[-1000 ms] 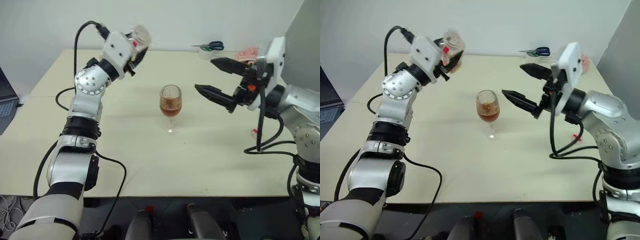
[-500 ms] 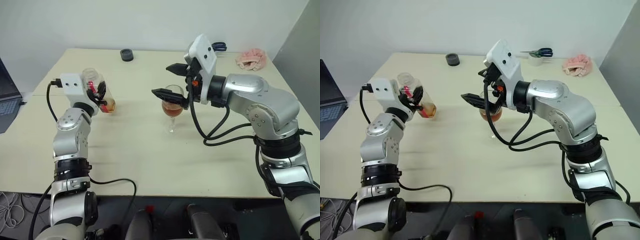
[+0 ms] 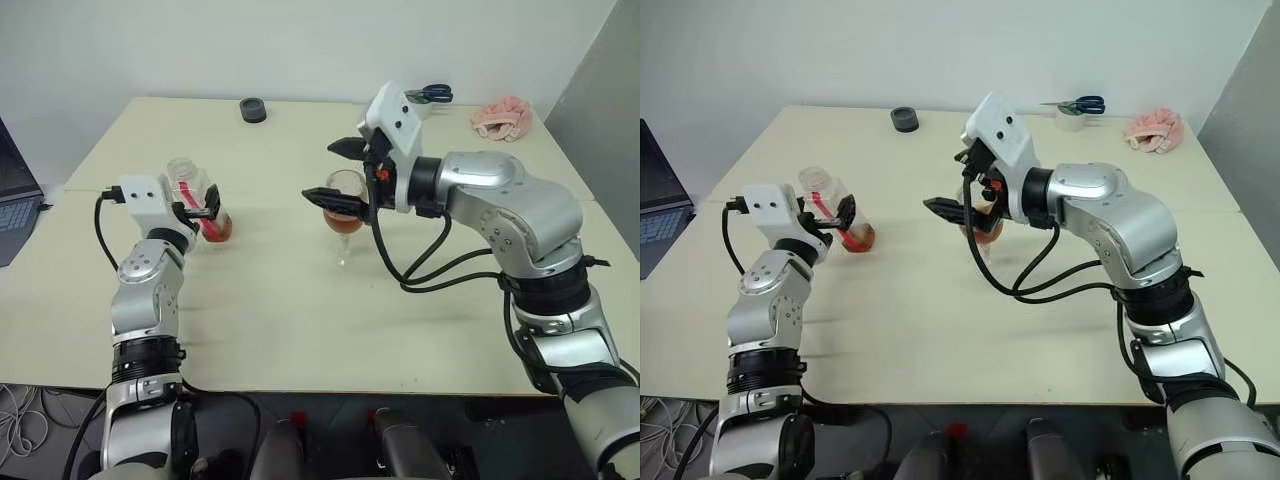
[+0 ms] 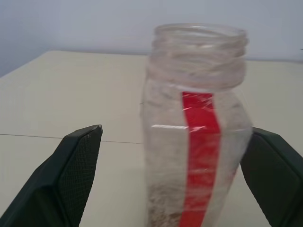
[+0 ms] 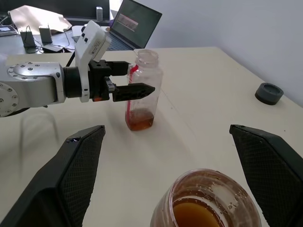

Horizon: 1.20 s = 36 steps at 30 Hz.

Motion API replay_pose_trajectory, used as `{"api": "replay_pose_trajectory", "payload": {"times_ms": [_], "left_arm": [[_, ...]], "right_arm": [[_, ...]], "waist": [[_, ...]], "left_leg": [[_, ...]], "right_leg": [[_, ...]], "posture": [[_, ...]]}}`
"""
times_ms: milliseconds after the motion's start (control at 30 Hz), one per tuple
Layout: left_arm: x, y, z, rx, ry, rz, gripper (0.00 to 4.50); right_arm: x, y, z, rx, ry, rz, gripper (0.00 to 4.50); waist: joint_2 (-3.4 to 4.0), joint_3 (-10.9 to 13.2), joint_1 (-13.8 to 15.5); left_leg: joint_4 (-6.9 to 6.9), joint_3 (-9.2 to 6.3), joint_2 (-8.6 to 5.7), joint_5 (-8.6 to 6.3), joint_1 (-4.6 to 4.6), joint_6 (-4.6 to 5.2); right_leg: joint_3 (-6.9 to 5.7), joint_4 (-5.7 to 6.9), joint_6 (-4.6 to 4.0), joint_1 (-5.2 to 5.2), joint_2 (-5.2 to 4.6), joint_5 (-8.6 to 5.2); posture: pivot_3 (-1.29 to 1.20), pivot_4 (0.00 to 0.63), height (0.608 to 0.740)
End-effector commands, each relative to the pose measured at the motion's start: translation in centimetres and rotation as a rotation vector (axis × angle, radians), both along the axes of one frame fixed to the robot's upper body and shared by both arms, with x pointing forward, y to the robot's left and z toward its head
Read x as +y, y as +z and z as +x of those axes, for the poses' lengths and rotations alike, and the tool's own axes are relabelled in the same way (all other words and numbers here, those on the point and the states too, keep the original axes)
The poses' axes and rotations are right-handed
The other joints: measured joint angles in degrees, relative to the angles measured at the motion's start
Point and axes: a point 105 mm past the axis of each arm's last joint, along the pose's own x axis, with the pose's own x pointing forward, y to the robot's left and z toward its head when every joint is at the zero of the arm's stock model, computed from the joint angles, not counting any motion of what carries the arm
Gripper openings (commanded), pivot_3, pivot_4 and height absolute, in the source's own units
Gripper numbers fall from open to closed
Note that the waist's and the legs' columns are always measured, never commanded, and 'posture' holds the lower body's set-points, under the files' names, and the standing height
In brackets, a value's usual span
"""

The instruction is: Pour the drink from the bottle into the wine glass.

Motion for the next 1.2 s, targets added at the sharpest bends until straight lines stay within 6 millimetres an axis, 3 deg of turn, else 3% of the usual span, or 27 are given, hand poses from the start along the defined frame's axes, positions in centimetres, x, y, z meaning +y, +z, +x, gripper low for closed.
{"api": "replay_pose_trajectory", "payload": {"times_ms": [33, 267, 467, 600, 633, 700, 800, 1000, 1200], "left_arm": [[0.3, 2.4, -0.8, -0.063, 0.002, 0.069, 4.48], [-0.3, 3.3, -2.9, -0.037, -0.086, 0.149, 4.48], [-0.8, 5.5, -4.2, -0.039, -0.170, 0.162, 4.48], [-0.7, 8.3, -6.4, -0.063, -0.288, 0.137, 4.48], [-0.7, 8.8, -6.9, -0.064, -0.313, 0.148, 4.48], [-2.8, 9.6, -9.2, -0.069, -0.524, 0.222, 4.48], [-5.2, 9.4, -11.8, -0.001, -0.765, 0.292, 4.48], [-5.5, 11.0, -12.4, -0.003, -0.845, 0.323, 4.48], [-5.5, 11.5, -12.4, -0.024, -0.894, 0.321, 4.48]], "right_arm": [[0.3, 1.6, -0.6, -0.072, 0.029, 0.012, 4.50], [-0.3, 1.5, -0.5, -0.081, 0.017, 0.005, 4.50], [-1.1, 1.5, -0.1, -0.094, -0.002, -0.006, 4.50], [-2.3, 1.9, 0.4, -0.113, -0.032, -0.013, 4.50], [-2.7, 2.1, 0.5, -0.116, -0.036, -0.014, 4.50], [-4.9, 2.4, 0.2, -0.135, -0.030, -0.014, 4.50], [-8.0, 2.3, -1.3, -0.139, 0.037, -0.028, 4.50], [-12.0, 0.4, -3.1, -0.067, 0.110, -0.088, 4.50], [-13.0, 0.0, -2.5, -0.054, 0.098, -0.044, 4.50]], "waist": [[0.00, 0.0, 0.0], [0.00, 0.0, -0.1], [0.00, 0.0, -0.1], [-0.01, 0.0, -0.2], [-0.01, 0.0, -0.2], [-0.01, 0.0, -0.2], [0.00, 0.0, 0.1], [0.00, 0.0, 0.1], [0.03, 0.0, -0.8]], "left_leg": [[0.00, 0.00, 0.00, 0.00, 0.00, 0.00], [-0.04, 0.01, 0.04, 0.00, 0.01, 0.00], [-0.05, 0.00, 0.03, 0.00, 0.00, 0.00], [-0.07, 0.01, 0.07, 0.00, -0.01, -0.01], [-0.08, 0.01, 0.08, -0.01, -0.01, -0.01], [-0.11, 0.03, 0.08, -0.01, -0.01, -0.01], [-0.20, 0.08, 0.08, -0.02, -0.01, -0.02], [-0.14, 0.17, 0.12, -0.03, 0.01, -0.01], [-0.19, 0.29, 0.22, -0.02, 0.14, 0.00]], "right_leg": [[0.00, 0.00, 0.00, 0.00, 0.00, 0.00], [0.01, -0.03, 0.00, -0.01, 0.03, 0.00], [0.00, -0.13, 0.00, 0.02, 0.04, -0.01], [-0.01, -0.20, 0.00, 0.01, 0.07, -0.01], [-0.01, -0.22, 0.01, 0.00, 0.08, -0.01], [0.00, -0.25, 0.01, 0.00, 0.08, -0.02], [-0.01, -0.58, 0.13, 0.10, 0.06, -0.09], [0.03, -0.75, 0.27, 0.16, 0.06, -0.18], [0.19, -0.69, 0.27, 0.16, 0.23, -0.18]], "posture": [[0.00, 0.150, 0.740], [0.00, 0.150, 0.740], [0.00, 0.150, 0.740], [0.00, 0.150, 0.740], [0.00, 0.150, 0.740], [0.00, 0.150, 0.740], [0.00, 0.150, 0.740], [0.00, 0.150, 0.740], [0.00, 0.150, 0.740]]}}
